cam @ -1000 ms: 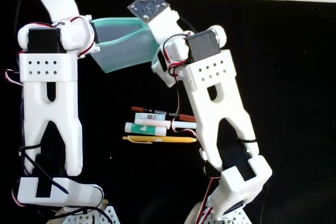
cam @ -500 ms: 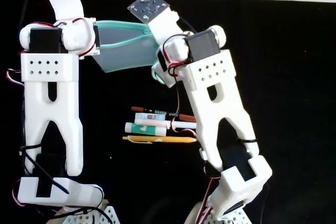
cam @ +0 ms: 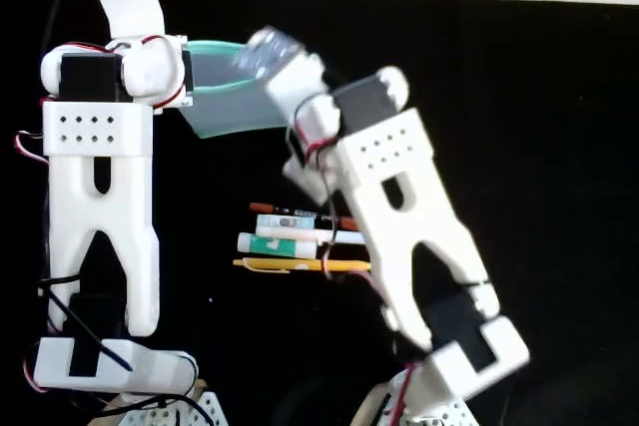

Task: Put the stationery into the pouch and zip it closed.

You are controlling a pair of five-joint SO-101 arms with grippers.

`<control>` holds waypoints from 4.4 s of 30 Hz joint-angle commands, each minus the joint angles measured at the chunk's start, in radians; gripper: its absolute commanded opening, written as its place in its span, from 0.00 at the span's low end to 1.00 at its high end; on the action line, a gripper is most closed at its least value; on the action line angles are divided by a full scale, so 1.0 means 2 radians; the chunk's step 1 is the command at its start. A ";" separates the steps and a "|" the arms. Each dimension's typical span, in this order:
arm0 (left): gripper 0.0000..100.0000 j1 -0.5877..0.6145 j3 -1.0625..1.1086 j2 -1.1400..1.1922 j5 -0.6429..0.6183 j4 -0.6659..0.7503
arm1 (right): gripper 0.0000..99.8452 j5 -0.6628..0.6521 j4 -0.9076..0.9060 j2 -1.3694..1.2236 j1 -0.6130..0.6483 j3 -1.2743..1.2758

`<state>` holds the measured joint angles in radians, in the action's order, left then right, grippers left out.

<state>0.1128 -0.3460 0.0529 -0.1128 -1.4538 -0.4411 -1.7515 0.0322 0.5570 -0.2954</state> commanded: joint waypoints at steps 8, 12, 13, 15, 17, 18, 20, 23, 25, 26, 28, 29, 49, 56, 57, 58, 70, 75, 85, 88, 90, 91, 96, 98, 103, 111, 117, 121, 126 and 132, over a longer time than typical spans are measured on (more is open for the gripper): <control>0.01 -0.004 0.007 0.004 0.003 -0.001 | 0.14 -0.058 0.045 0.205 0.038 0.231; 0.01 -0.004 0.007 0.003 0.003 -0.001 | 0.14 -0.058 0.078 0.211 0.038 0.287; 0.01 -0.004 0.007 0.002 0.003 -0.001 | 0.14 -0.058 0.089 0.211 0.038 0.300; 0.01 -0.004 0.007 0.001 0.003 -0.001 | 0.14 -0.061 0.115 0.211 0.038 0.320; 0.01 -0.004 0.007 0.001 0.003 -0.002 | 0.14 -0.084 0.132 0.211 0.038 0.341; 0.01 -0.004 0.007 0.001 0.003 -0.002 | 0.14 -0.094 0.138 0.211 0.038 0.351; 0.01 -0.005 0.007 0.001 0.003 -0.002 | 0.14 -0.104 0.153 0.211 0.039 0.370; 0.01 -0.005 0.007 0.001 0.003 -0.002 | 0.16 -0.118 0.171 0.211 0.039 0.392; 0.01 -0.005 0.007 0.001 0.003 -0.002 | 0.21 -0.127 0.191 0.211 0.039 0.412; 0.01 -0.005 0.007 0.001 0.003 -0.002 | 0.23 -0.133 0.206 0.211 0.039 0.421; 0.01 -0.006 0.005 0.002 0.003 -0.014 | 0.25 -0.139 0.237 0.211 0.039 0.439; 0.01 -0.006 0.004 0.002 0.003 -0.017 | 0.25 -0.146 0.253 0.211 0.040 0.447; 0.01 -0.043 0.002 0.001 0.035 -0.029 | 0.32 -0.189 0.368 0.073 0.080 0.425; 0.01 -0.043 0.003 0.004 0.035 -0.028 | 0.32 -0.214 0.368 0.004 0.082 0.356; 0.01 -0.043 0.003 0.004 0.035 -0.028 | 0.32 -0.214 0.368 -0.006 0.082 0.349; 0.01 -0.043 0.003 0.004 0.035 -0.028 | 0.32 -0.214 0.368 -0.016 0.082 0.343; 0.01 -0.043 0.003 0.004 0.035 -0.026 | 0.32 -0.214 0.400 -0.126 0.092 0.300; 0.01 -0.043 0.003 0.004 0.035 -0.026 | 0.32 -0.214 0.415 -0.150 0.092 0.300; 0.01 -0.043 0.003 0.005 0.035 -0.026 | 0.03 -0.210 0.427 -0.157 0.091 0.300; 0.01 -0.043 0.003 0.005 0.035 -0.026 | 0.01 -0.210 0.427 -0.157 0.091 0.300; 0.01 -0.043 0.003 0.005 0.035 -0.026 | 0.01 -0.210 0.426 -0.156 0.090 0.300; 0.01 -0.043 0.003 0.005 0.035 -0.026 | 0.01 -0.210 0.425 -0.156 0.089 0.300; 0.01 -0.043 0.003 0.005 0.035 -0.025 | 0.01 -0.203 0.423 -0.145 0.072 0.300; 0.01 -0.043 0.003 0.005 0.035 -0.025 | 0.01 -0.180 0.417 -0.122 0.065 0.300; 0.01 -0.043 0.003 0.005 0.035 -0.025 | 0.01 -0.145 0.406 -0.045 0.035 0.305; 0.01 -0.043 0.003 0.005 0.035 -0.025 | 0.01 -0.074 0.388 0.057 -0.013 0.316; 0.01 -0.043 0.003 0.005 0.035 -0.025 | 0.01 -0.049 0.337 0.123 -0.026 0.316; 0.01 -0.043 0.003 0.005 0.035 -0.025 | 0.01 -0.038 0.308 0.166 -0.032 0.316; 0.01 -0.043 0.003 0.005 0.035 -0.025 | 0.01 -0.036 0.277 0.219 -0.040 0.315; 0.01 -0.043 0.003 0.004 0.035 -0.025 | 0.01 -0.035 0.270 0.280 -0.042 0.310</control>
<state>0.0407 -0.3475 0.0529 -0.0468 -1.4983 -0.5240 -1.2098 0.5171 0.4849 0.3460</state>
